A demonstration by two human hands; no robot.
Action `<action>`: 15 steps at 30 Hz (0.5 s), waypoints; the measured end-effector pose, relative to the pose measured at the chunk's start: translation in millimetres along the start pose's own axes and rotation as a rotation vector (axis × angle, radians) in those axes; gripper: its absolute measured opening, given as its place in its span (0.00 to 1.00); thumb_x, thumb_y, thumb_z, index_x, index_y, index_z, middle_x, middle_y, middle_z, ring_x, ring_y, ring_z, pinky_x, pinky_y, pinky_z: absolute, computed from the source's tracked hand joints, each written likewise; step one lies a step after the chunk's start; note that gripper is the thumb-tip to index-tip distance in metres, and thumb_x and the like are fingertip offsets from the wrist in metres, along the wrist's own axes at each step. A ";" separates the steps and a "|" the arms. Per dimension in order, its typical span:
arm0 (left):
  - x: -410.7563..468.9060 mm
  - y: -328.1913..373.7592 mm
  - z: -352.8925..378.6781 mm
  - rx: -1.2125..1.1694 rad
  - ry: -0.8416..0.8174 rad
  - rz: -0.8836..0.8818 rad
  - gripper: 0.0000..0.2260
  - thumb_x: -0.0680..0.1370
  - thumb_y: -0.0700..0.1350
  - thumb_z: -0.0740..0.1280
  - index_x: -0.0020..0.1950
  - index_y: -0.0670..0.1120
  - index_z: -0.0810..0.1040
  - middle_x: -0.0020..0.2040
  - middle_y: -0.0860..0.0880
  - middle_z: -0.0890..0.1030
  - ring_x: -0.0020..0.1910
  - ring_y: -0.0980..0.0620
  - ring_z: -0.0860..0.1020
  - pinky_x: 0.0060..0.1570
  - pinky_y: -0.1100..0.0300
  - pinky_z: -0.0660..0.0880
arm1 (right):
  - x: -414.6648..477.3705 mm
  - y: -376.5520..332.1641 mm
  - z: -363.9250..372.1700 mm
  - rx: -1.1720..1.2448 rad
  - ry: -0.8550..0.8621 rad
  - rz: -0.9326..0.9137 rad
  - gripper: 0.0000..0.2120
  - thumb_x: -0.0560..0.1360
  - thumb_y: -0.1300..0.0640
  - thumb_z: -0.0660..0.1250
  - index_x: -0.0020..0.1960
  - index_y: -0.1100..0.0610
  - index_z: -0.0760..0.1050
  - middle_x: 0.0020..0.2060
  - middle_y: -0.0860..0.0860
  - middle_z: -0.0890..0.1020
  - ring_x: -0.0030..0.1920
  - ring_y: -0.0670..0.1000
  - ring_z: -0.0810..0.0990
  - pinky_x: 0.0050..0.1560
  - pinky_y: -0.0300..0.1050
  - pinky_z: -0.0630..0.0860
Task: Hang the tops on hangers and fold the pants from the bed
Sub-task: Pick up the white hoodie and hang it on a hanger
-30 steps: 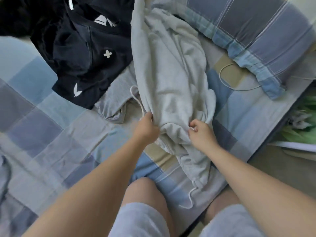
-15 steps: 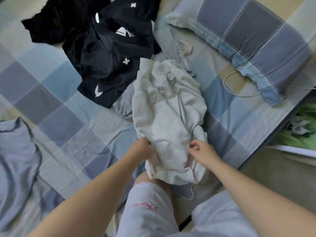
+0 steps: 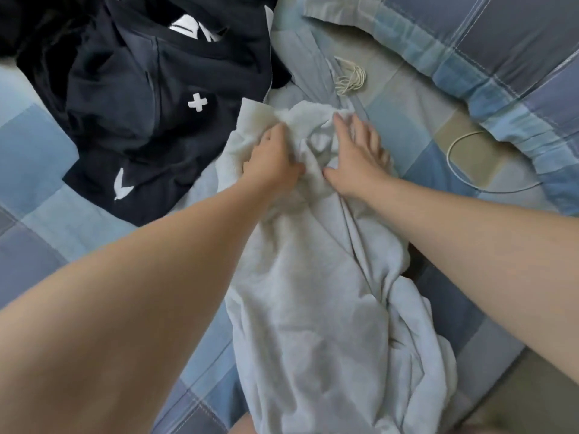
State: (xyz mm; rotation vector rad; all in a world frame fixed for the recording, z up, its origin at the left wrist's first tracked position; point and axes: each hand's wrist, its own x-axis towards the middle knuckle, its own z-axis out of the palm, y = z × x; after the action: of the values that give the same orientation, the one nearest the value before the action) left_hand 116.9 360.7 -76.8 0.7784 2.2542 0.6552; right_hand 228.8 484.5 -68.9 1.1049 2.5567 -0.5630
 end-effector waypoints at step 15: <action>-98.1 -18.4 52.9 0.047 0.072 -0.060 0.21 0.72 0.60 0.69 0.62 0.57 0.68 0.51 0.55 0.75 0.60 0.47 0.73 0.54 0.53 0.58 | -67.0 40.1 -14.0 0.035 -0.179 -0.098 0.22 0.77 0.55 0.63 0.71 0.49 0.65 0.64 0.60 0.78 0.63 0.64 0.76 0.59 0.55 0.72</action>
State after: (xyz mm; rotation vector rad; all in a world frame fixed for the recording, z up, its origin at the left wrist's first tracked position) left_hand 207.9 294.1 -82.5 0.7167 2.3561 0.6125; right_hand 301.2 474.3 -38.1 0.9000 2.4633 -0.7007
